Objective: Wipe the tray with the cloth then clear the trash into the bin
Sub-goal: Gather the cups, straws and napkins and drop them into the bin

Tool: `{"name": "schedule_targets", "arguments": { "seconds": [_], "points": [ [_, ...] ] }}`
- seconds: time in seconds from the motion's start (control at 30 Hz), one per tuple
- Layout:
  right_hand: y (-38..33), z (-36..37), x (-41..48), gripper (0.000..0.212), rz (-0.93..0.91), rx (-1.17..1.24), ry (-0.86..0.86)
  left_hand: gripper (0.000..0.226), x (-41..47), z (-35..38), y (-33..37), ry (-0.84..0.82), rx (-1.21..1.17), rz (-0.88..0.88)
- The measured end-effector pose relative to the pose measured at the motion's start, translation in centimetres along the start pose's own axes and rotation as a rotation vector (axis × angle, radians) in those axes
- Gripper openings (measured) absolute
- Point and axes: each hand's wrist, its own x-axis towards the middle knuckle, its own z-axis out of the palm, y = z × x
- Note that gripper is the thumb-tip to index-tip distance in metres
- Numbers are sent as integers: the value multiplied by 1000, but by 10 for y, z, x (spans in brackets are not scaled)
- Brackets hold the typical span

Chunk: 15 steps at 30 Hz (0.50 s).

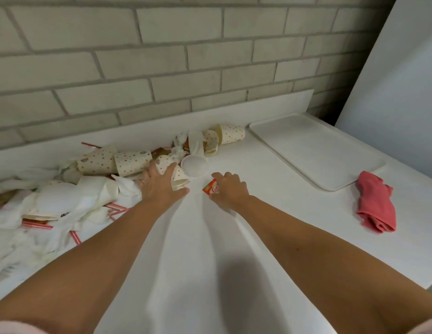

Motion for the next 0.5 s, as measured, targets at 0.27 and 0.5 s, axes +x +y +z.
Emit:
{"name": "schedule_targets", "arguments": {
  "seconds": [0.27, 0.5],
  "points": [
    [-11, -8, 24, 48, 98, 265, -89, 36, 10, -10, 3, 68, -265, -70],
    [-26, -19, 50, 30, 282, 973, -86, 27, 22, -19, -6, 55, -604, -181]
  ]
}}
